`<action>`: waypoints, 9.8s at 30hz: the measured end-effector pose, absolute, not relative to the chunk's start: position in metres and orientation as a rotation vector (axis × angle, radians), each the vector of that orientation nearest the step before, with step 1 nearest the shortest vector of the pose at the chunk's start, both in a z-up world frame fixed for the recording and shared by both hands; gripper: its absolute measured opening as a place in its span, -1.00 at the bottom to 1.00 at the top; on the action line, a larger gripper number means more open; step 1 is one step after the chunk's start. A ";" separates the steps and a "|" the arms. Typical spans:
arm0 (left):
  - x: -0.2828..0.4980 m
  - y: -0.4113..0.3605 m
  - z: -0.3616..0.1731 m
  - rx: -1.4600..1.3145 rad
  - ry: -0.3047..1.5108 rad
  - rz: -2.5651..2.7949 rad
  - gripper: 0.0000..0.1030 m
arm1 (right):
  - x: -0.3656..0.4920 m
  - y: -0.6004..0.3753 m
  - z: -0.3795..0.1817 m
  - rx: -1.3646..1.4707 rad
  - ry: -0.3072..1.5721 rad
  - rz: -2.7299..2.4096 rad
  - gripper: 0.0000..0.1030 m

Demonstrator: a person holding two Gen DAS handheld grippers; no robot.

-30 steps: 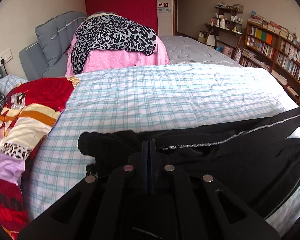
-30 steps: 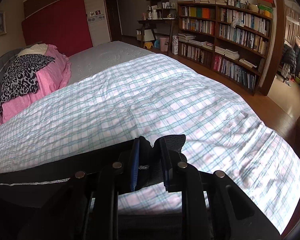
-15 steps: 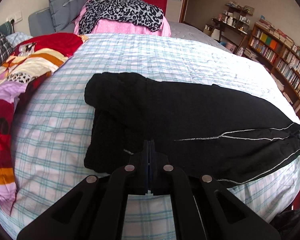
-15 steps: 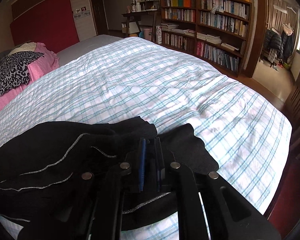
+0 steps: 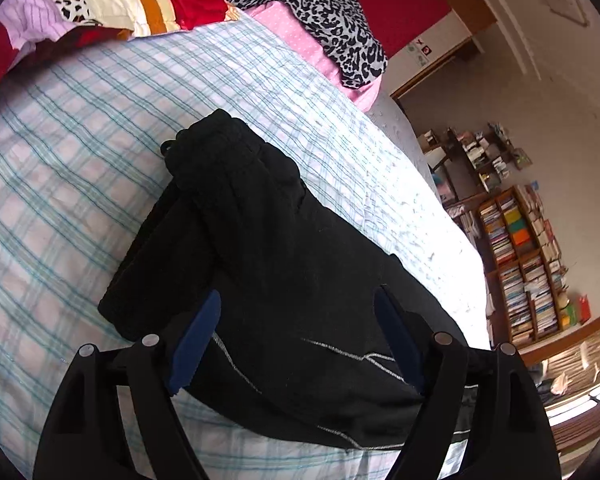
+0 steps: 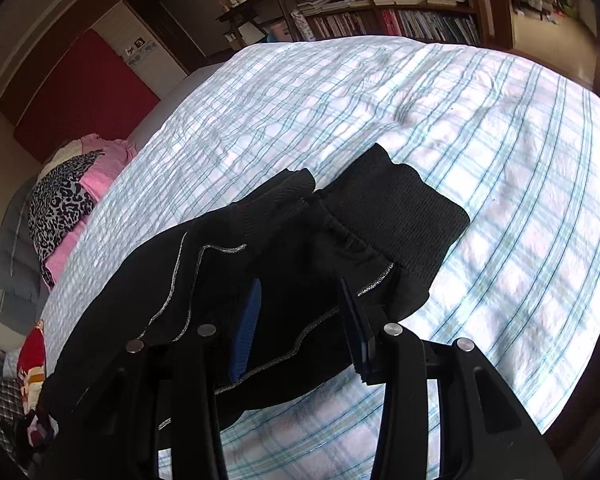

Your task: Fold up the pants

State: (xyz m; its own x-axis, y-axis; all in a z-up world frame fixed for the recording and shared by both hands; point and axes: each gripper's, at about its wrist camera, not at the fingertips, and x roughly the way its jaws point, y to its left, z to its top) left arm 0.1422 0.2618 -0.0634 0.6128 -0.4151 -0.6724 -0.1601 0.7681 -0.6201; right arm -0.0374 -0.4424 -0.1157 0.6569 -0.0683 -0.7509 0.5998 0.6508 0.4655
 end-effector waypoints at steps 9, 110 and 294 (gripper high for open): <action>0.170 0.279 -0.077 -0.782 0.933 -0.127 0.52 | -0.037 -0.450 -0.114 0.865 0.765 -0.402 -0.11; 0.131 0.261 -0.082 -0.666 1.057 -0.141 -0.15 | -0.028 -0.471 -0.082 0.741 0.677 -0.477 -0.86; 0.188 0.157 -0.067 -0.182 0.940 -0.147 0.41 | 0.196 -0.134 -0.122 0.095 0.953 0.091 -0.01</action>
